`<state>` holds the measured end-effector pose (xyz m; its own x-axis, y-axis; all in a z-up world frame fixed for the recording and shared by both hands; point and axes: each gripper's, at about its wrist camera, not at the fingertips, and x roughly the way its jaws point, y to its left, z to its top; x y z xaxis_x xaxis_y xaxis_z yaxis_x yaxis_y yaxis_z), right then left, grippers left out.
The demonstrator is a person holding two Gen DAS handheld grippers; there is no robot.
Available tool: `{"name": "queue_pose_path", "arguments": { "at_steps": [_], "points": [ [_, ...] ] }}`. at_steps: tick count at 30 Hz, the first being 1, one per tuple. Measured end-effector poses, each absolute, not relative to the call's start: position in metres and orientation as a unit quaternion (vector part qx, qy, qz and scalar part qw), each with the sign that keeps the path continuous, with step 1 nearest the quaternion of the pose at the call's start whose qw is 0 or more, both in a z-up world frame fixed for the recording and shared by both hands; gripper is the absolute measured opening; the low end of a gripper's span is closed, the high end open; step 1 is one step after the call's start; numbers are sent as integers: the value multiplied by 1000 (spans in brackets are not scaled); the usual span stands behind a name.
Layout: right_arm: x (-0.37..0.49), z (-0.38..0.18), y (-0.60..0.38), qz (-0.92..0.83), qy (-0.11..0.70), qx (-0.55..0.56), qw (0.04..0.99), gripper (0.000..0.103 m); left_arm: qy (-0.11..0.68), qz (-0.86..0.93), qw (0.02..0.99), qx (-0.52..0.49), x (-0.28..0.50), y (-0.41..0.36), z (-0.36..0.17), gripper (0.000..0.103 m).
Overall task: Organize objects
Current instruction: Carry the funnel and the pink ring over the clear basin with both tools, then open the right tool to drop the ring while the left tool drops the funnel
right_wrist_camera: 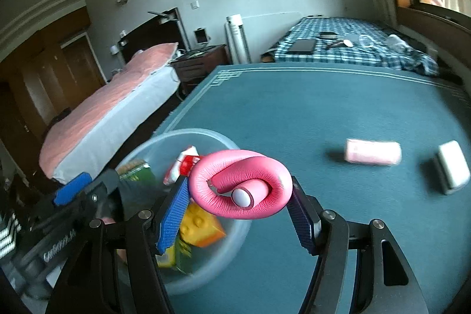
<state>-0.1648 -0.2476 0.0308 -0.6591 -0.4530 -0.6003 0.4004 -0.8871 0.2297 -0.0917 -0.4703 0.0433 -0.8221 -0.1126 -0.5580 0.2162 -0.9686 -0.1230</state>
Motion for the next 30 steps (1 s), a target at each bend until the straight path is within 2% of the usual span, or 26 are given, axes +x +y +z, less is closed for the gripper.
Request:
{"name": "queue_pose_path", "arguments": {
  "at_steps": [10,15,20,30],
  "points": [
    [-184,24,-282,-892,-49,356,274,67,112,-952,93,270,-87,-479,48,70],
    [-188,20,-283,-885,-60,365,282,68,124,-949,97,273,-88,-482,46,76],
    [-188,21,-277,-884,-70,367,281,75,134,-948,98,273,-87,-484,45,87],
    [-172,24,-257,-895,-78,353,261,75,132,-949,98,270,-85,-481,46,88]
  ]
}}
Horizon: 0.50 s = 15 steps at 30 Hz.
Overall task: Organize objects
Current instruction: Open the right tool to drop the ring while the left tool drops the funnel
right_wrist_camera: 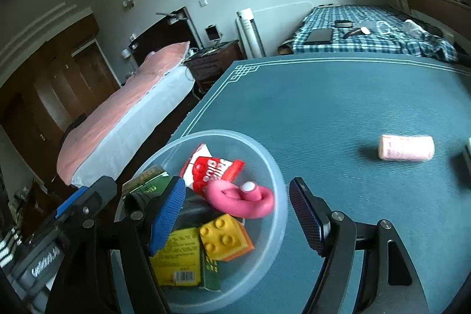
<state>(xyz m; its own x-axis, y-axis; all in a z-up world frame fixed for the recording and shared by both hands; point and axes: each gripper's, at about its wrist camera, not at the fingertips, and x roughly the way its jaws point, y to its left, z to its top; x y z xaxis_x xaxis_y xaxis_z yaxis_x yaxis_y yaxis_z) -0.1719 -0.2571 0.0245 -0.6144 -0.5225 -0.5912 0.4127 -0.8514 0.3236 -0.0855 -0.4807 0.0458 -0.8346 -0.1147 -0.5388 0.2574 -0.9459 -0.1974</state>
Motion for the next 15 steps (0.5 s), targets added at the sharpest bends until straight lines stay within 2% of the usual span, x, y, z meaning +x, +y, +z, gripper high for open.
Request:
{"name": "queue_pose_path", "arguments": {
  "at_steps": [8,15],
  "points": [
    [-159,18,-233,-902,-79,353,235,75,125,-951,91,268,-83,-473,48,91],
    [-157,10,-208,-904,-91,363,208,75,112,-954,79,265,-81,-459,53,100]
  ]
}}
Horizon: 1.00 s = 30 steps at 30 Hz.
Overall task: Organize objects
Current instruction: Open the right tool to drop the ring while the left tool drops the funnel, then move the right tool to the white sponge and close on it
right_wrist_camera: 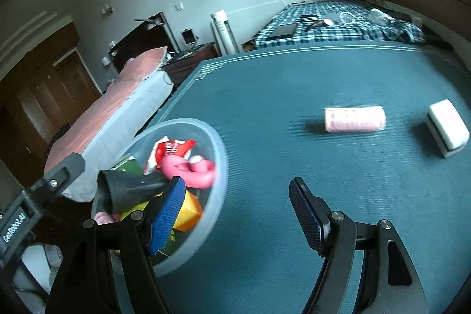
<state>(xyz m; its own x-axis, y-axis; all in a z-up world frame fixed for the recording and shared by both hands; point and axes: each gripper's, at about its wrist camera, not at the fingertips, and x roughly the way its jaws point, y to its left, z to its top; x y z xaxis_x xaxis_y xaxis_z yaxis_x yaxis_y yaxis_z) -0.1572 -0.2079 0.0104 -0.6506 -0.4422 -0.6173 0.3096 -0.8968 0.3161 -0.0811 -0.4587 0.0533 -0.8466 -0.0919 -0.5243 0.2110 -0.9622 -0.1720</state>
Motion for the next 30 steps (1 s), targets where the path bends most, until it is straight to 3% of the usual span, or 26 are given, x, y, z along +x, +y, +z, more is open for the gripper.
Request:
{"name": "queue_pose_path", "arguments": {
  "at_steps": [30],
  "points": [
    [-166,-9,-44,-931,-84,355,13,75,38,-956,1,291,-92,-370,61,103]
  ]
}}
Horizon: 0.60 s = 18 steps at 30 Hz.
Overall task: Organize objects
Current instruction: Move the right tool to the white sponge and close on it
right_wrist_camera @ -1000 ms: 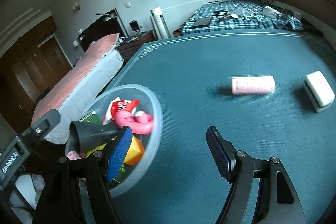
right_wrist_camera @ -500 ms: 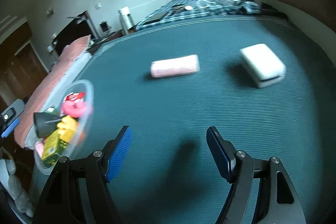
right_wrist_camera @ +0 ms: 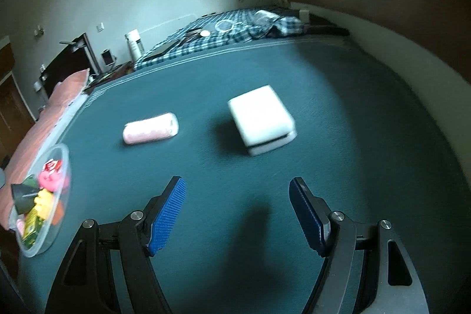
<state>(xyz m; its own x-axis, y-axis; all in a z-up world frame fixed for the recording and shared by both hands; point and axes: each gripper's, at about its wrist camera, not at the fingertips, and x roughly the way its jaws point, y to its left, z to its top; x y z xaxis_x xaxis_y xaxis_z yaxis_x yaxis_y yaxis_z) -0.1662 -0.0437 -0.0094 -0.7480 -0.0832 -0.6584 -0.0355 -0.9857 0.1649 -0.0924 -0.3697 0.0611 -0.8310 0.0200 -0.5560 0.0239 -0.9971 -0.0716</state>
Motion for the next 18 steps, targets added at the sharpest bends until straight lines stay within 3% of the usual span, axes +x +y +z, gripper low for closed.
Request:
{"name": "queue_pose_path", "arguments": {
  "at_steps": [18],
  "points": [
    [-239,-17,-24,-926,-70,372,20,73,6,-943,-43,331,-121,-311,54,103]
  ]
}}
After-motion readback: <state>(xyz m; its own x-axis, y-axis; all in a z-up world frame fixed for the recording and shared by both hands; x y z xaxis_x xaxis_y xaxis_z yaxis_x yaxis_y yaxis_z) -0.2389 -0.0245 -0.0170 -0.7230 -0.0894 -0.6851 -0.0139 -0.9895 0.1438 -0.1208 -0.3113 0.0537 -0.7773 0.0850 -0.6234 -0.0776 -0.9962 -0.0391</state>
